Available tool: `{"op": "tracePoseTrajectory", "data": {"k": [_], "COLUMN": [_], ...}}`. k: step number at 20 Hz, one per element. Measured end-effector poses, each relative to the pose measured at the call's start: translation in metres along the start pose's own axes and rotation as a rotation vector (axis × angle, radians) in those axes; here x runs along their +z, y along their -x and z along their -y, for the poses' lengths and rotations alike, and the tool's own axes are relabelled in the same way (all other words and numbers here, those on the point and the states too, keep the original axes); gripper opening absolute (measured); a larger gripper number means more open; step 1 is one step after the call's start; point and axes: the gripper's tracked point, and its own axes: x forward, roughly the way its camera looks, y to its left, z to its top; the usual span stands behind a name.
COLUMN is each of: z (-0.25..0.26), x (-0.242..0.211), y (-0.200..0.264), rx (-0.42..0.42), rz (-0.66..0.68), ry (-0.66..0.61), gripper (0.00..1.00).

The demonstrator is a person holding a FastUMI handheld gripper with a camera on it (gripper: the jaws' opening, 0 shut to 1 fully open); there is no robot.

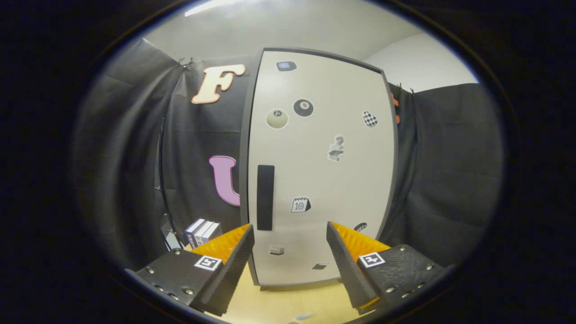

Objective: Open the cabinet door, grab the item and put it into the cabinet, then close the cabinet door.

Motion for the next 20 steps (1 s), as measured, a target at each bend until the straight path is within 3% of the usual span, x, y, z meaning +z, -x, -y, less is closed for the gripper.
{"op": "tracePoseTrajectory", "data": {"k": [10, 19, 20], "z": [-0.034, -0.038, -0.036], "x": [-0.001, 0.0, 0.002], "y": [-0.075, -0.116, -0.118], "rx": [0.055, 0.051, 0.041], "rz": [-0.008, -0.001, 0.007], "ry": [-0.041, -0.063, -0.06], "gripper": [0.95, 0.95, 0.87]}}
